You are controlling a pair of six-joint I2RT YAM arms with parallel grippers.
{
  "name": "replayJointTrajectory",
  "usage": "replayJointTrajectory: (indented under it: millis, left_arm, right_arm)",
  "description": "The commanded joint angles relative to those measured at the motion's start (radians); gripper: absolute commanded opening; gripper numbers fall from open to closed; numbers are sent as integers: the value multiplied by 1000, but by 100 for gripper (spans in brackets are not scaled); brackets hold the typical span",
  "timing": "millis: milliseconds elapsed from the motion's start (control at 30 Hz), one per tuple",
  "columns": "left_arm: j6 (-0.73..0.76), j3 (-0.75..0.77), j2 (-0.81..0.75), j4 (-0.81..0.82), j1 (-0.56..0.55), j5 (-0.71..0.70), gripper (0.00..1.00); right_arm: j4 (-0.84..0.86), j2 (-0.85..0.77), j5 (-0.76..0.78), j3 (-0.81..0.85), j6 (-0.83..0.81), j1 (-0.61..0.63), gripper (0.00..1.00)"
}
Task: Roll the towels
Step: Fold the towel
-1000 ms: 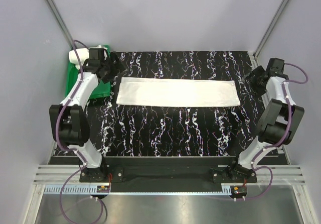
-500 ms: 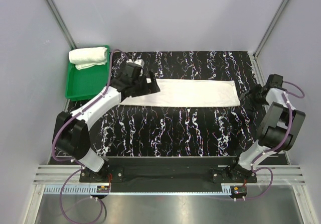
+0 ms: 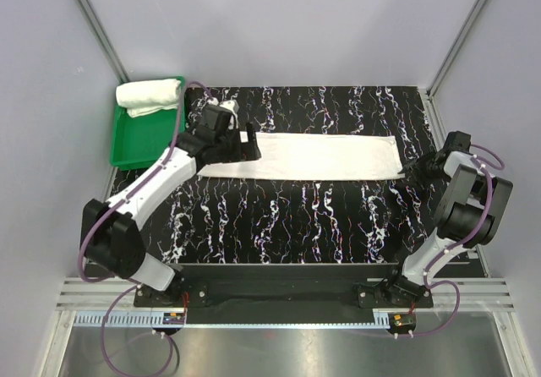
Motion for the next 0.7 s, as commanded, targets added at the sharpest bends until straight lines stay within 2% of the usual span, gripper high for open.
replayJointTrajectory:
  millis: [0, 233, 533, 667]
  left_arm:
    - [80, 75, -110, -49, 47, -27, 99]
    - [201, 85, -194, -125, 132, -24, 99]
    - [234, -44, -254, -75, 235, 22, 99]
    - [237, -72, -257, -52, 246, 27, 99]
  right_arm:
    - [40, 9, 1, 1, 1, 3, 48]
    - [74, 46, 14, 7, 14, 3, 47]
    - [101, 80, 33, 21, 28, 3, 44]
    - [118, 97, 22, 23, 30, 3, 31]
